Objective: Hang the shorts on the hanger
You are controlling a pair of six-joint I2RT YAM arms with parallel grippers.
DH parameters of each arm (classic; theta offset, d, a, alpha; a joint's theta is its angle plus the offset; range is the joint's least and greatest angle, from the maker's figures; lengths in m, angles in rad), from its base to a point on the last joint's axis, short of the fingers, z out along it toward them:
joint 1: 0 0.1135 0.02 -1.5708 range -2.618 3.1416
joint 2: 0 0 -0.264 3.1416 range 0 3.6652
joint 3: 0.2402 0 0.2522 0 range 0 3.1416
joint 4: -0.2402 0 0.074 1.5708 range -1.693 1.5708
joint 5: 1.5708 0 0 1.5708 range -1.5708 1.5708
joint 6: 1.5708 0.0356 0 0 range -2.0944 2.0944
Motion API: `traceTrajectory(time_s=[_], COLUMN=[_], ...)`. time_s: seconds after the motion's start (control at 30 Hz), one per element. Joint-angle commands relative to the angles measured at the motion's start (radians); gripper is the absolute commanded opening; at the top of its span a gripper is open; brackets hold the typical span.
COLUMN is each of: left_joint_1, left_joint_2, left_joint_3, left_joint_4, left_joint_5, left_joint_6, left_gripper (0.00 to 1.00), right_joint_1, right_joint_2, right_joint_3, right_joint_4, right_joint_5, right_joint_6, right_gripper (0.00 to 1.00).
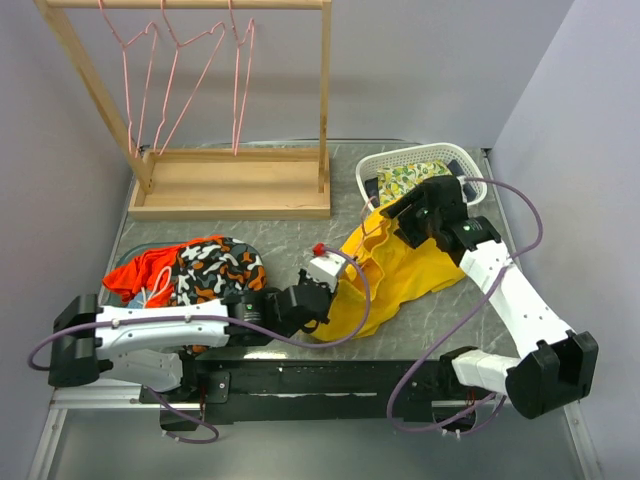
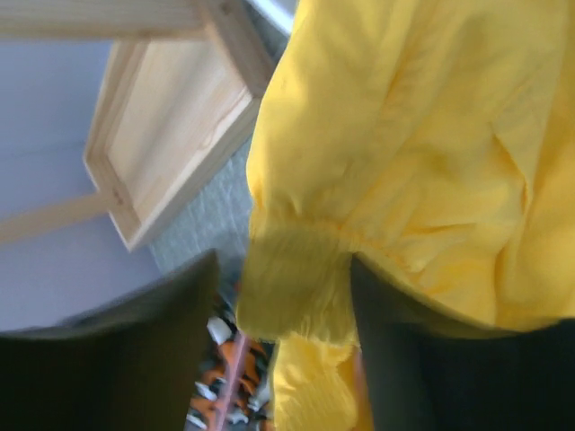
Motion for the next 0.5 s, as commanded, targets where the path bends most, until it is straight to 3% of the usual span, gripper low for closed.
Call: traceTrajectory(time_s=[0.0,0.07,0.13,0.47], left_joint_1=[0.005,0.007,0.007,0.007], left_joint_2=[-0.103,-0.131,-0.157,-0.373], left_joint_3=[0.017,0.034,0.048,0.198], left_joint_4=[0.086,0.03,-0.014,-0.306], left_joint_5=[0.01,0.03,0.048,-0.016], left_joint_6=[0.01,0.009,-0.014,-0.06], left_gripper=[0.01,0.01,0.01,0.01], right_joint_1=[0.002,0.003,0.003,0.003], right_joint_2=[-0.069,-0.098,-0.113,-0.138], right_joint_3=[-0.013,0.005,0.049,0.258], right_joint_4=[0.133,0.143,0.136,0.05], right_joint_5=[-0.107,-0.125,-0.133,-0.067], right_joint_6=[-0.192,-0.262,-0.301,-0.408], right_gripper=[0.8,0.95,1.0,1.0])
